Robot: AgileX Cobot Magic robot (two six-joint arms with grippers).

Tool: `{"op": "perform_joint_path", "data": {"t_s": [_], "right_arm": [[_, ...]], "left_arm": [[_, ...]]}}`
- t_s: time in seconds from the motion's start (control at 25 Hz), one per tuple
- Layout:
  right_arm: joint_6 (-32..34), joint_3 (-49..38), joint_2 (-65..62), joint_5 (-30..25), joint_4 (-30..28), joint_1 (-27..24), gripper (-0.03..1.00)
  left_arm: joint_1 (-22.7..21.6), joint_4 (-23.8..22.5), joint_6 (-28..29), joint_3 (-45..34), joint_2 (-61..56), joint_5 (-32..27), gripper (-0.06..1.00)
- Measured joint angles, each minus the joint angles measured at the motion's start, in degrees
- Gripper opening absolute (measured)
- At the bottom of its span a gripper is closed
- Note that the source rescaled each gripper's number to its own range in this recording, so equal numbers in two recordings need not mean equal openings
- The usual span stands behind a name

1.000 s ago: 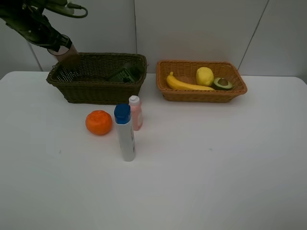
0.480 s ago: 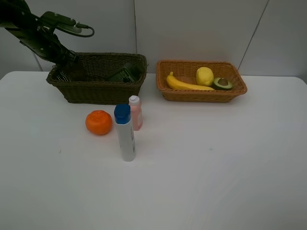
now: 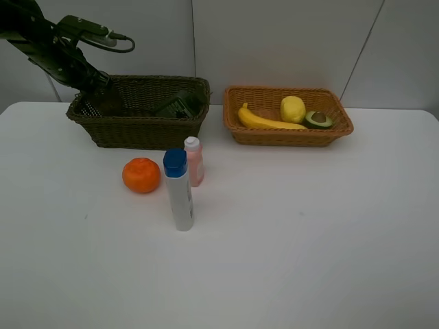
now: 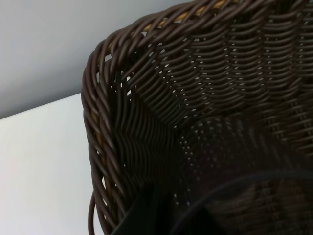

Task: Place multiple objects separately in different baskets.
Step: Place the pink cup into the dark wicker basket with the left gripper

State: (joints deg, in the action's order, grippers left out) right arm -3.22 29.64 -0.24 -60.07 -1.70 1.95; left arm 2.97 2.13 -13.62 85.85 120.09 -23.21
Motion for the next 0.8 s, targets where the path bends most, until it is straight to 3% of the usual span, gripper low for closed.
{"op": "perform_joint_path", "data": {"t_s": [0.12, 0.2, 0.28, 0.4, 0.48, 0.56, 0.8], "right_arm": [[0.00, 0.00, 0.00, 0.00, 0.00, 0.00, 0.98], [0.00, 0.00, 0.00, 0.00, 0.00, 0.00, 0.98], [0.00, 0.00, 0.00, 0.00, 0.00, 0.00, 0.98], [0.00, 0.00, 0.00, 0.00, 0.00, 0.00, 0.98], [0.00, 0.00, 0.00, 0.00, 0.00, 0.00, 0.98], [0.00, 0.00, 0.00, 0.00, 0.00, 0.00, 0.98], [0.00, 0.00, 0.00, 0.00, 0.00, 0.00, 0.98]], "left_arm": [[0.00, 0.00, 0.00, 0.00, 0.00, 0.00, 0.01], [0.00, 0.00, -0.11, 0.00, 0.00, 0.00, 0.09], [0.00, 0.00, -0.95, 0.00, 0.00, 0.00, 0.28], [0.00, 0.00, -1.90, 0.00, 0.00, 0.06, 0.71], [0.00, 0.00, -2.02, 0.00, 0.00, 0.24, 0.90], [0.00, 0.00, -2.08, 0.00, 0.00, 0.24, 0.97], [0.00, 0.00, -2.20, 0.00, 0.00, 0.24, 1.00]]}}
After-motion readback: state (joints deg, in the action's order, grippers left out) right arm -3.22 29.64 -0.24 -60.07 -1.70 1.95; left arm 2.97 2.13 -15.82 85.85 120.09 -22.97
